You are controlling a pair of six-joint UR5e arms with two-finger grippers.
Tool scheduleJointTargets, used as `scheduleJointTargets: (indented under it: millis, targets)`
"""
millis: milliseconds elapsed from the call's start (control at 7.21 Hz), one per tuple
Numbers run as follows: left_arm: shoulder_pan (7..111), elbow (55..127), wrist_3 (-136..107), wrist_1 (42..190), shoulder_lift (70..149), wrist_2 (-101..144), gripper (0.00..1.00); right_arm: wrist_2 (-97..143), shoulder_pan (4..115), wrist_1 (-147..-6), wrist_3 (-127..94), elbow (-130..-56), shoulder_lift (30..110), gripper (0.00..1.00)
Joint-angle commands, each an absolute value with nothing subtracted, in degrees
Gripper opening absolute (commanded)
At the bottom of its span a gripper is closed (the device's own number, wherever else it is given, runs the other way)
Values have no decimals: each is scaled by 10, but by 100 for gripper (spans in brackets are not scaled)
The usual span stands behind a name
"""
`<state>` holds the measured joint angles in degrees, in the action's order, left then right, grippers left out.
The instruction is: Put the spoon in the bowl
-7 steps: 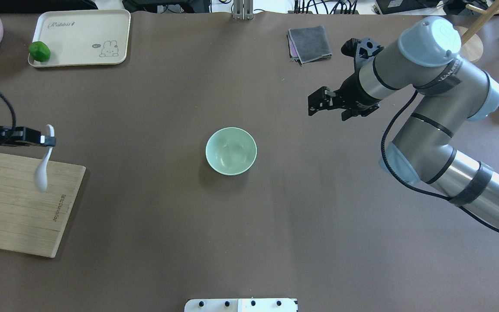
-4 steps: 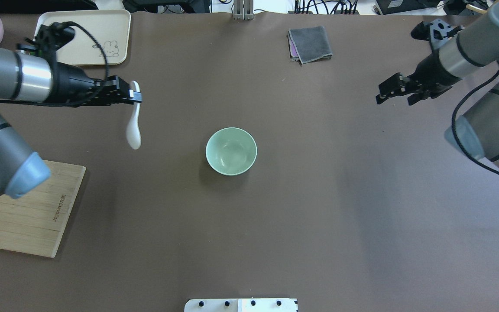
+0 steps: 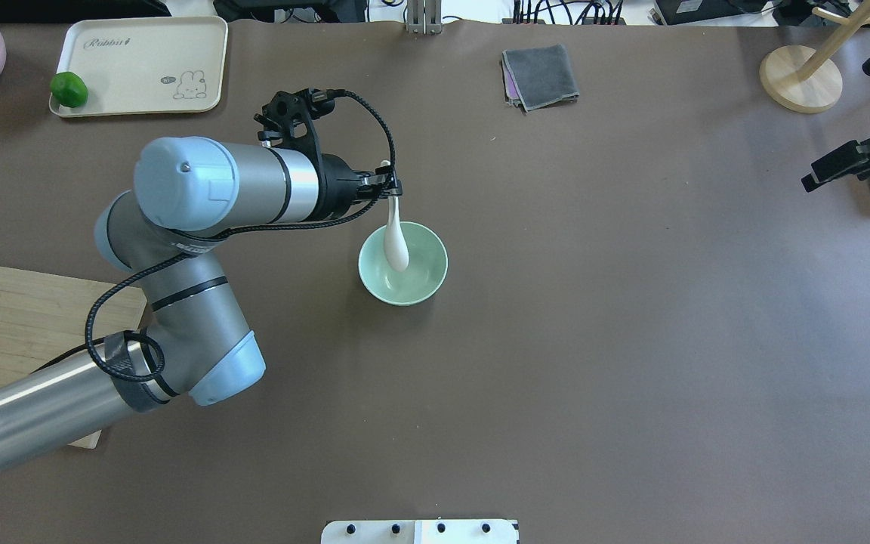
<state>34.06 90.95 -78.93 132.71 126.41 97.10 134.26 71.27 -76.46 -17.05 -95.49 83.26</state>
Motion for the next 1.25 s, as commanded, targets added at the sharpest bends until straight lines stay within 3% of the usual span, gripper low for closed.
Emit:
scheduleJointTargets:
  millis: [0,277,416,555,832,1109]
  targets:
    - [335,874,-783,1325,1289,953,0,1333,729,-762,-168,-954,853,100]
    - [340,865,-744,1302,1276,956,24,1334,746,-799,-168,-968,857,100]
    - [340,866,-740,1292,1272,957,92,1338,756,-814,-167,-978,860,100]
    - [348,875,-738,1284,1269,960,98,1338,759,-863,-160,-999,858,100]
    - [405,960,-713,1163,1262,1043,98,1339,769,-896,-158,-1059,899,100]
    - [492,1063,-544,1067,1169,1123,98,1343,791,-896,-156,-1089,960,100]
